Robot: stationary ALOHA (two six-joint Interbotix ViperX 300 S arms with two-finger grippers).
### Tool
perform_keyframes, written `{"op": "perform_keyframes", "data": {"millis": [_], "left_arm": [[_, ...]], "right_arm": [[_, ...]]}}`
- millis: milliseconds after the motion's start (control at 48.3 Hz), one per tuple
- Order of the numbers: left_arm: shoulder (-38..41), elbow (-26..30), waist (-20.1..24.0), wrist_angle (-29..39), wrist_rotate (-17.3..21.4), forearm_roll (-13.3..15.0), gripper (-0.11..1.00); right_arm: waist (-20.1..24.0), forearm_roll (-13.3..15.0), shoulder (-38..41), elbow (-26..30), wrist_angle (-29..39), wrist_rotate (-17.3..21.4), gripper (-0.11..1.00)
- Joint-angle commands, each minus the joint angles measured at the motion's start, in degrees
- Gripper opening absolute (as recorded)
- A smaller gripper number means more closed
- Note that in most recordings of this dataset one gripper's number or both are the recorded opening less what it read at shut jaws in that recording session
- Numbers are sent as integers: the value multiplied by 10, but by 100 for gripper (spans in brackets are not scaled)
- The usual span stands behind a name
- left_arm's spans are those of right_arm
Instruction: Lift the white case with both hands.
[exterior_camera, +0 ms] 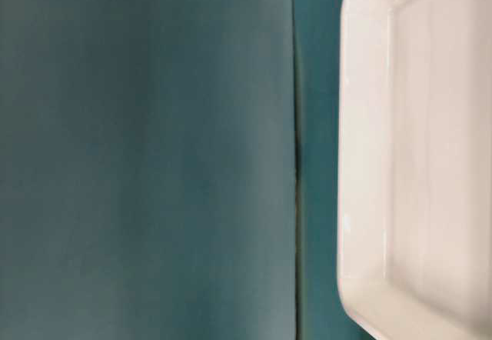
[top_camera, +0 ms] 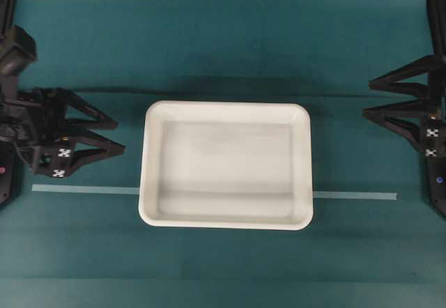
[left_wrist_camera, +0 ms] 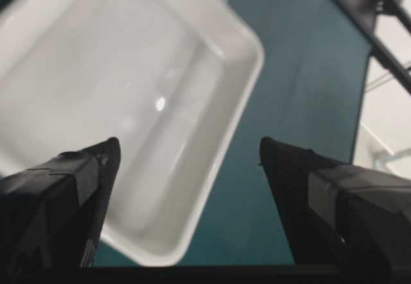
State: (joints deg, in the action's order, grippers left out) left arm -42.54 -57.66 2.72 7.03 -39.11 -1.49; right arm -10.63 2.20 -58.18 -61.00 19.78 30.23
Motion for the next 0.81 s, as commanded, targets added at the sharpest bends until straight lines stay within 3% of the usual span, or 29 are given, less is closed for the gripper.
{"op": "perform_keyframes", "data": {"millis": [0, 290, 476, 786], "left_arm": [[-13, 19, -1, -10, 32, -2, 93], [-70, 24, -1, -10, 122, -2, 93], [-102, 25, -1, -9, 134, -2, 93], [-165, 31, -1, -5, 153, -2, 93]], "right_arm": [[1, 2, -2, 9, 15, -4, 90], [1, 6, -42, 13, 11, -8, 90], [11, 29, -69, 23, -3, -24, 90], [14, 39, -97, 39, -34, -104, 90]]}}
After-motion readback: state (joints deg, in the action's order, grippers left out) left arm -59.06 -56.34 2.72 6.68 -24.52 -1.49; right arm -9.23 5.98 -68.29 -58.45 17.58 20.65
